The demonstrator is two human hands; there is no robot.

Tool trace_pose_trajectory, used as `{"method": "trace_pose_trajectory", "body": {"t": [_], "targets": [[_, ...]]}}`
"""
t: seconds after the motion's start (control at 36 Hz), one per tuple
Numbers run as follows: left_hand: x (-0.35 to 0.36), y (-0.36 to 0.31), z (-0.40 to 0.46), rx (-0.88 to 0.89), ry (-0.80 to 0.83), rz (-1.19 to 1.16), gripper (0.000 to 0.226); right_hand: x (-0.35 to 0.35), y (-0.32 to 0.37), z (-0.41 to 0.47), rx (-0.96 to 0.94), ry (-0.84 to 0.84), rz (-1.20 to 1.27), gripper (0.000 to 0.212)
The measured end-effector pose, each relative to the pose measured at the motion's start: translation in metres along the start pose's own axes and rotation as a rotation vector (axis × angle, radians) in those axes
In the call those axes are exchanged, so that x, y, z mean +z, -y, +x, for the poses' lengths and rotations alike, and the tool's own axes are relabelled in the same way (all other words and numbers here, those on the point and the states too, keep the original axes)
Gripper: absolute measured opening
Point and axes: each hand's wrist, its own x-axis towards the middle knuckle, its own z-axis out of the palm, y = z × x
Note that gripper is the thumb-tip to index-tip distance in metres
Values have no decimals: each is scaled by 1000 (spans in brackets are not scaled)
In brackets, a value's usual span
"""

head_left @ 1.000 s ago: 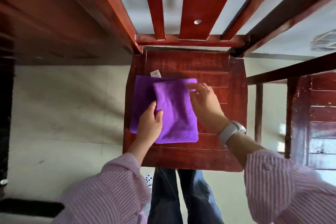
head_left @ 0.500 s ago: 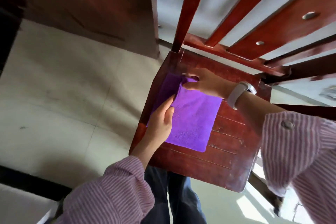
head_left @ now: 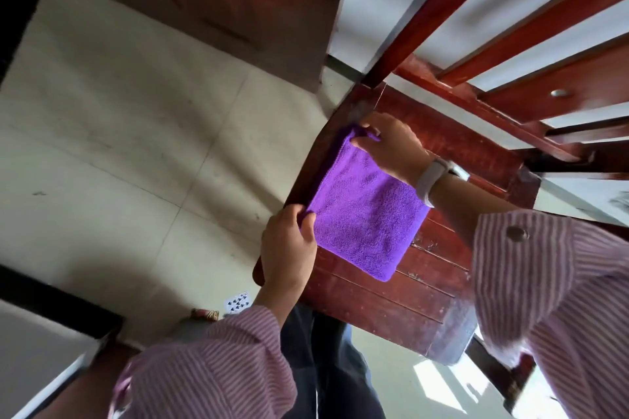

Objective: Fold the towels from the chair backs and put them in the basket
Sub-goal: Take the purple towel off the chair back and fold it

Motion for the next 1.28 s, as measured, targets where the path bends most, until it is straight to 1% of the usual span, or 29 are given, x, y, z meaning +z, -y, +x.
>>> {"method": "trace_pose_trajectory", "body": {"t": [0.11, 0.25, 0.31, 0.33, 0.36, 0.42, 0.47, 0.5, 0.53, 0.58, 0.67, 0.69, 0.72, 0.78, 0.83, 0.89, 0.92, 0.97, 1.03, 1.08, 1.14, 1.19, 1.22, 1.28], "targets": [[0, 1, 6, -66, 22, -1, 21, 8, 0, 4, 48, -14, -120, 31], [-2, 1, 12, -100, 90, 15, 21, 14, 1, 5, 106, -69, -87, 41], [-4, 0, 13, -101, 100, 38, 21, 11, 1, -1, 83, -131, -103, 45], [-6, 0, 13, -83, 92, 43, 23, 10, 1, -8, 52, -194, -132, 44], [-8, -1, 12, -31, 71, 52, 28, 8, 1, -17, 7, -276, -153, 40], [-10, -2, 13, 179, 4, 143, 40, 5, 1, -40, -67, -429, -167, 35], [-11, -6, 15, 400, -18, 269, 49, 9, -5, -66, -80, -506, -164, 40], [-10, -10, 17, 496, 12, 322, 51, 13, -9, -79, -61, -519, -162, 43], [-8, -14, 19, 579, 58, 371, 52, 20, -15, -92, -14, -524, -153, 45], [-1, -19, 23, 675, 165, 483, 51, 34, -28, -115, 174, -537, -94, 49], [10, -18, 34, 654, 272, 623, 60, 56, -43, -134, 551, -527, 161, 58], [14, -15, 37, 647, 290, 657, 62, 61, -44, -137, 642, -525, 261, 59], [16, -12, 39, 647, 299, 689, 63, 65, -43, -139, 695, -530, 350, 59], [20, -7, 42, 660, 294, 723, 65, 68, -38, -139, 737, -539, 471, 60], [21, -5, 42, 672, 288, 734, 66, 68, -35, -135, 719, -574, 490, 69], [20, -5, 43, 688, 286, 751, 66, 66, -37, -130, 683, -601, 399, 69], [20, -5, 44, 695, 283, 761, 66, 65, -39, -128, 682, -588, 318, 66], [20, -5, 45, 704, 282, 775, 66, 65, -47, -124, 696, -512, 132, 65], [21, -4, 45, 714, 274, 783, 66, 68, -56, -122, 667, -432, -31, 64], [22, -3, 45, 720, 270, 790, 66, 73, -63, -119, 643, -386, -133, 65], [23, -3, 45, 720, 265, 802, 67, 75, -64, -118, 637, -394, -144, 67], [24, -4, 44, 718, 255, 813, 68, 75, -60, -118, 625, -434, -104, 67], [24, -6, 43, 721, 246, 815, 68, 73, -58, -120, 594, -472, -97, 66], [23, -10, 43, 742, 217, 812, 67, 68, -50, -122, 466, -551, -112, 62]]}}
